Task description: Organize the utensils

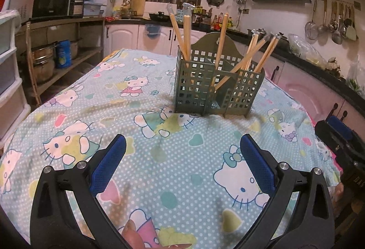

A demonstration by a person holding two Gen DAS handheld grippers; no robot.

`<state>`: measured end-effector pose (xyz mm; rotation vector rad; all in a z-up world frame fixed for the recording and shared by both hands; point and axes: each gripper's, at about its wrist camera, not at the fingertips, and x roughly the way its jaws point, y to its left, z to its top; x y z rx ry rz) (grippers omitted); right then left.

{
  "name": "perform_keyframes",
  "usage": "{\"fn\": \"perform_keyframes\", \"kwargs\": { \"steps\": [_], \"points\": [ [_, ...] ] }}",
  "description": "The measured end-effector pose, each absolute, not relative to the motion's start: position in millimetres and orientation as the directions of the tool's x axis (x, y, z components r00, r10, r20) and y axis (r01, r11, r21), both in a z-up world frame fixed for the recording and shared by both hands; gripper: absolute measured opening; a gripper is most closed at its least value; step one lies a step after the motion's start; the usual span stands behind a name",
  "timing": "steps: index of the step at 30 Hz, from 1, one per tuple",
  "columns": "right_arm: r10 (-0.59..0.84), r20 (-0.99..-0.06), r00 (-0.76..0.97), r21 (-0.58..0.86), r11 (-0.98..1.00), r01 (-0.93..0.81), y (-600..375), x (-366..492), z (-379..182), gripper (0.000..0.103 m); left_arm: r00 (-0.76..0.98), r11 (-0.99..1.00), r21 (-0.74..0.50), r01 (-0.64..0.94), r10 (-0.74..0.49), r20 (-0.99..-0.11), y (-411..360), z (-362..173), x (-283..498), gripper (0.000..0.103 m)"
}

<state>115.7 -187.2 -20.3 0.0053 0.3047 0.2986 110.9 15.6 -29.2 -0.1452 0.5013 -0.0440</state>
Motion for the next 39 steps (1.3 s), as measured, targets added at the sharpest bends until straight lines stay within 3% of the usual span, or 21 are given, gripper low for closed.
{"fn": "perform_keyframes", "kwargs": {
  "steps": [39],
  "points": [
    [0.291, -0.324, 0.900, 0.077, 0.956, -0.282, -188.4, 118.8, -28.6, 0.096, 0.880, 0.985, -0.168, -0.027, -0.056, -0.472, 21.9, -33.6, 110.5, 0.092]
  ]
}}
